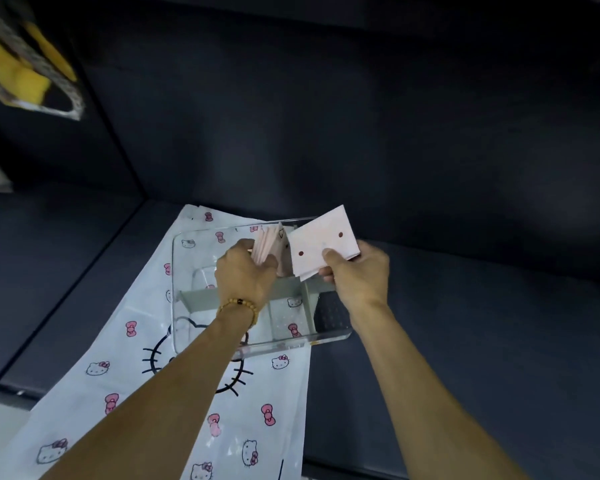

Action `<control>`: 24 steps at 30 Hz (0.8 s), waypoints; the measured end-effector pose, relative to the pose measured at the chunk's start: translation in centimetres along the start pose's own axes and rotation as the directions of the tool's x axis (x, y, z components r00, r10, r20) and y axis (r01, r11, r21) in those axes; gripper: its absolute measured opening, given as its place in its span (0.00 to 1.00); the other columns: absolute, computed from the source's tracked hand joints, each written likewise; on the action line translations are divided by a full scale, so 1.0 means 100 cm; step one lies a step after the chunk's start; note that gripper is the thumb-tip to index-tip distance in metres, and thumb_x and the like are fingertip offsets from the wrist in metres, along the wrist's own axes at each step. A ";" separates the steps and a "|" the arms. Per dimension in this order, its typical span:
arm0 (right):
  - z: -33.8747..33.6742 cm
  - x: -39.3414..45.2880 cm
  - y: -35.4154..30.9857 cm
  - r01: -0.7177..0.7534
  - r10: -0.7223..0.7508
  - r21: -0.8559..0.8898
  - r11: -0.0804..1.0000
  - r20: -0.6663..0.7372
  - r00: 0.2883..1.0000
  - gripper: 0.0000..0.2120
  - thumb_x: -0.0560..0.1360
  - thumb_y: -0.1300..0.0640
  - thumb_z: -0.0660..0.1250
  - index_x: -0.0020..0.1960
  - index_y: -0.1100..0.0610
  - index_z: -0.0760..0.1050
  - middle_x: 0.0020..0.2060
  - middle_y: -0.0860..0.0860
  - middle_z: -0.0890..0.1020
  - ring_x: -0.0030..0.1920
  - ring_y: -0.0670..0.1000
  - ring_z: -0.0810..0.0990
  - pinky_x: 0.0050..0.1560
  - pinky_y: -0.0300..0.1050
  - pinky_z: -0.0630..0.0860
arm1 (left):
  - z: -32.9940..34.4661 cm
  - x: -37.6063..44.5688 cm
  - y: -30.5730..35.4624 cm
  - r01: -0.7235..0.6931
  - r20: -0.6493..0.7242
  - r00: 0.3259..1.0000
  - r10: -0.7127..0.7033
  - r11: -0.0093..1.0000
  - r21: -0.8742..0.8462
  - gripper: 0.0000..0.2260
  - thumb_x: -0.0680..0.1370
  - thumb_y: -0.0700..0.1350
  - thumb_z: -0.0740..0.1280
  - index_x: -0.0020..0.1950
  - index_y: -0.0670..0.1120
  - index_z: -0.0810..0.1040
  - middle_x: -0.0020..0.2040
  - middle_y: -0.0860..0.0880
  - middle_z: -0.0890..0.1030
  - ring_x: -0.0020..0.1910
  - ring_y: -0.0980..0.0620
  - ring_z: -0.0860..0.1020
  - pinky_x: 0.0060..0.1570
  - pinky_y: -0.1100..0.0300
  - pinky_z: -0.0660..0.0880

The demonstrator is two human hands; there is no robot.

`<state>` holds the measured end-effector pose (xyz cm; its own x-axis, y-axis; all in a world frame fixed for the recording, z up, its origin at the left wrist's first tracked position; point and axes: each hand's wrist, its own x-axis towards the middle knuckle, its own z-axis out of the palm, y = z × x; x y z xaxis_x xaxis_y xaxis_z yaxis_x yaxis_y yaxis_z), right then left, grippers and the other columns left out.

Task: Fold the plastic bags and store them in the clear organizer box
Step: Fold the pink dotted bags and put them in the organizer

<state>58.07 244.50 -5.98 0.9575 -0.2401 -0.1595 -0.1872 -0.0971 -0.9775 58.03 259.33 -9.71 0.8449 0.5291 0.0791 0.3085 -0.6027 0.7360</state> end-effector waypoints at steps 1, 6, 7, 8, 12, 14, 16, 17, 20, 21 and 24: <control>0.006 0.002 0.001 0.053 -0.055 -0.090 0.995 -0.023 0.998 0.03 0.72 0.65 0.68 0.41 0.59 0.79 0.33 0.50 0.84 0.30 0.48 0.82 0.31 0.40 0.78 | 0.000 -0.001 -0.001 0.006 -0.008 1.000 -0.006 1.000 -0.002 0.12 0.72 0.47 0.70 0.53 0.43 0.78 0.42 0.45 0.82 0.40 0.46 0.78 0.32 0.63 0.68; 0.033 -0.001 0.005 0.383 -0.382 -0.629 0.676 0.146 0.913 0.06 0.73 0.60 0.65 0.47 0.60 0.79 0.41 0.58 0.82 0.40 0.60 0.80 0.40 0.48 0.78 | -0.002 -0.004 -0.004 0.046 -0.031 0.998 -0.049 0.993 -0.105 0.16 0.70 0.47 0.72 0.55 0.45 0.78 0.43 0.47 0.83 0.39 0.50 0.77 0.29 0.71 0.63; 0.039 -0.004 0.005 0.394 -0.341 -0.655 0.645 0.215 0.915 0.07 0.74 0.59 0.64 0.49 0.60 0.79 0.43 0.58 0.82 0.42 0.61 0.80 0.42 0.50 0.78 | -0.003 -0.006 -0.005 0.041 -0.026 0.999 -0.045 0.990 -0.138 0.16 0.69 0.47 0.73 0.55 0.46 0.78 0.43 0.48 0.83 0.39 0.50 0.77 0.31 0.70 0.64; 0.043 -0.006 0.005 0.384 -0.277 -0.681 0.623 0.266 0.923 0.09 0.75 0.58 0.63 0.52 0.58 0.79 0.45 0.58 0.82 0.44 0.61 0.80 0.44 0.52 0.79 | -0.005 -0.008 -0.006 0.020 -0.021 0.999 -0.024 0.987 -0.157 0.17 0.69 0.48 0.73 0.56 0.46 0.78 0.42 0.49 0.82 0.38 0.52 0.77 0.32 0.71 0.65; 0.044 -0.004 0.001 0.324 -0.187 -0.734 0.596 0.266 0.946 0.11 0.74 0.52 0.65 0.51 0.58 0.79 0.45 0.59 0.81 0.46 0.62 0.79 0.45 0.53 0.79 | -0.009 -0.013 -0.011 -0.055 0.008 0.998 0.057 0.985 -0.164 0.18 0.71 0.48 0.71 0.59 0.46 0.77 0.46 0.49 0.83 0.38 0.54 0.76 0.34 0.72 0.66; 0.042 0.000 0.000 0.264 -0.162 -0.716 0.646 0.209 0.964 0.11 0.71 0.52 0.67 0.47 0.58 0.79 0.42 0.58 0.80 0.44 0.61 0.80 0.43 0.52 0.80 | -0.009 -0.014 -0.011 -0.070 0.018 0.997 0.074 0.984 -0.166 0.17 0.72 0.47 0.71 0.60 0.47 0.77 0.47 0.49 0.83 0.39 0.53 0.78 0.33 0.76 0.65; 0.042 0.004 0.000 0.214 -0.084 -0.691 0.690 0.217 0.973 0.09 0.71 0.52 0.68 0.46 0.57 0.78 0.42 0.56 0.81 0.44 0.59 0.80 0.44 0.51 0.80 | -0.010 -0.016 -0.010 -0.068 0.038 0.996 0.076 0.980 -0.186 0.17 0.72 0.47 0.70 0.60 0.47 0.77 0.47 0.48 0.83 0.39 0.53 0.79 0.30 0.76 0.68; 0.041 0.005 0.000 0.210 -0.061 -0.664 0.718 0.241 0.969 0.09 0.71 0.51 0.69 0.47 0.55 0.78 0.42 0.54 0.81 0.44 0.57 0.81 0.46 0.51 0.80 | -0.010 -0.016 -0.010 -0.066 0.048 0.996 0.077 0.979 -0.194 0.17 0.72 0.47 0.70 0.60 0.47 0.77 0.48 0.48 0.83 0.39 0.53 0.79 0.30 0.77 0.68; 0.038 -0.001 0.004 0.270 -0.186 -0.484 0.832 0.215 0.959 0.12 0.72 0.51 0.70 0.55 0.51 0.77 0.40 0.48 0.83 0.41 0.50 0.82 0.45 0.48 0.80 | -0.013 -0.016 -0.010 -0.066 0.067 0.994 0.081 0.978 -0.199 0.17 0.73 0.47 0.70 0.61 0.48 0.77 0.50 0.49 0.83 0.42 0.52 0.80 0.33 0.76 0.69; 0.036 -0.004 0.006 0.319 -0.263 -0.437 0.841 0.186 0.947 0.12 0.73 0.53 0.69 0.56 0.51 0.76 0.39 0.47 0.83 0.39 0.48 0.82 0.44 0.47 0.80 | -0.013 -0.016 -0.010 -0.066 0.070 0.994 0.081 0.977 -0.203 0.17 0.73 0.47 0.70 0.62 0.48 0.76 0.50 0.49 0.82 0.43 0.52 0.80 0.32 0.76 0.69; 0.033 -0.004 0.013 0.442 -0.408 -0.510 0.738 0.184 0.894 0.07 0.75 0.59 0.66 0.53 0.54 0.78 0.40 0.50 0.83 0.39 0.51 0.81 0.42 0.49 0.80 | -0.012 -0.019 -0.010 -0.075 0.079 0.992 0.094 0.973 -0.219 0.18 0.73 0.48 0.69 0.63 0.48 0.76 0.51 0.49 0.82 0.44 0.53 0.80 0.32 0.75 0.72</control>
<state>58.13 247.71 -7.67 0.9730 0.0023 0.2308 0.1728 -0.6702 -0.7218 55.59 259.68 -9.76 0.9022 0.4208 0.0944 0.1412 -0.4949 0.8574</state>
